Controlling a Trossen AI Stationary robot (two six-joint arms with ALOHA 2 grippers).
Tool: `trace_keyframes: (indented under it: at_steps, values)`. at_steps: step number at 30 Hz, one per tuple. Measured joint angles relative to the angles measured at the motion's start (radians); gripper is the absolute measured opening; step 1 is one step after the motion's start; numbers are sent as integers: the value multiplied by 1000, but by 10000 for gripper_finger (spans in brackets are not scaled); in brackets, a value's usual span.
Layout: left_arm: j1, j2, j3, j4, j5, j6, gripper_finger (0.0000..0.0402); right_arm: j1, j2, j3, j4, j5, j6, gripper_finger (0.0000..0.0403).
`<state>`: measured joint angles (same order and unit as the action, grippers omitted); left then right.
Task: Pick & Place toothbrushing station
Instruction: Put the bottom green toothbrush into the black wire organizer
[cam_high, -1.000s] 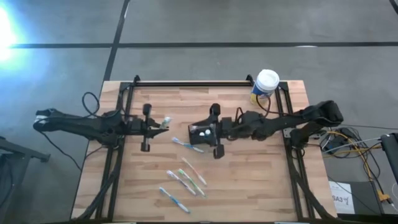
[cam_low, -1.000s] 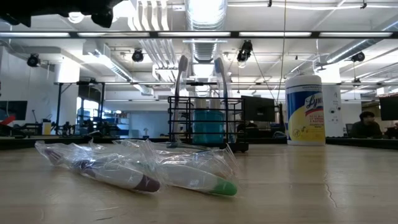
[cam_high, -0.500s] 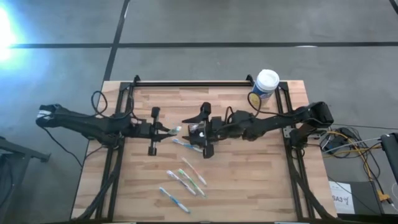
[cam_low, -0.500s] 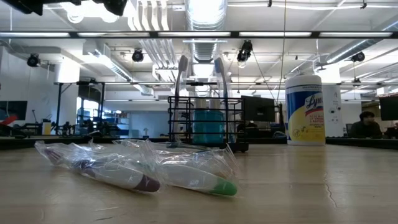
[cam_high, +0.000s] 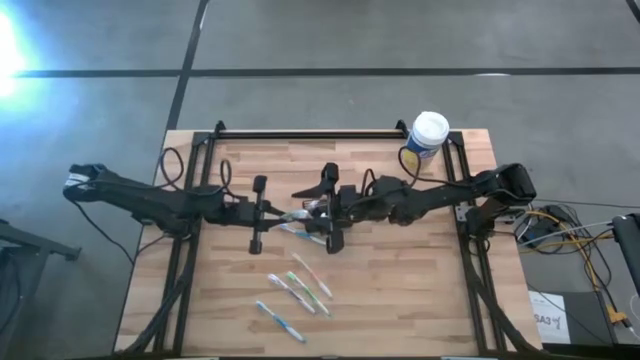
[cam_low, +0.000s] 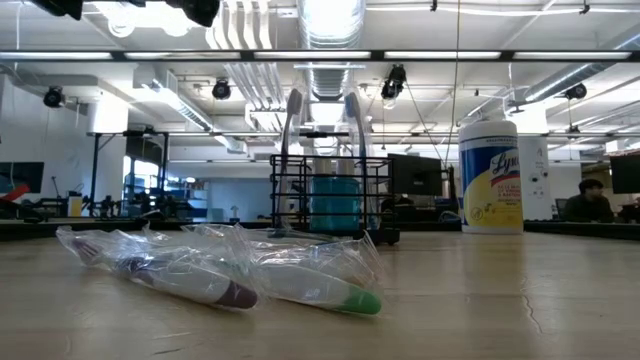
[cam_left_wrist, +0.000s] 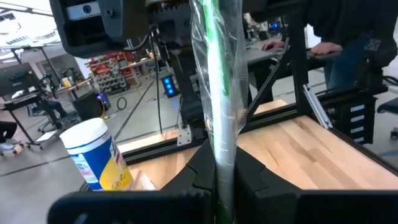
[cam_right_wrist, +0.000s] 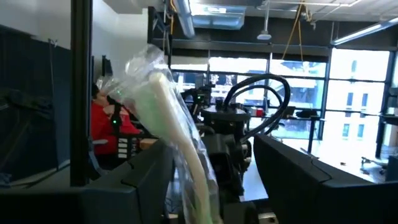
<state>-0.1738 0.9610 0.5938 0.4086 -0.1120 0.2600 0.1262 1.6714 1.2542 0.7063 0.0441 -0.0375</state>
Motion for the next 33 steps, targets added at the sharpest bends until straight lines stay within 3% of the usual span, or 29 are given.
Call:
trace_keyframes:
  at_steps: [7, 16, 29, 33]
  values:
    - [0, -6, 9, 0, -9, 0, 18, 0, 0, -4, 0, 0, 2, 150]
    - [0, -8, 9, -52, -7, -5, 24, 0, 0, -3, -22, -38, -35, 23]
    - [0, -99, 10, -207, -26, -101, 76, 18, -188, -95, -209, -14, -144, 15]
    - [0, -174, 9, -317, -26, -164, 89, 35, -292, -173, -291, 87, -142, 15]
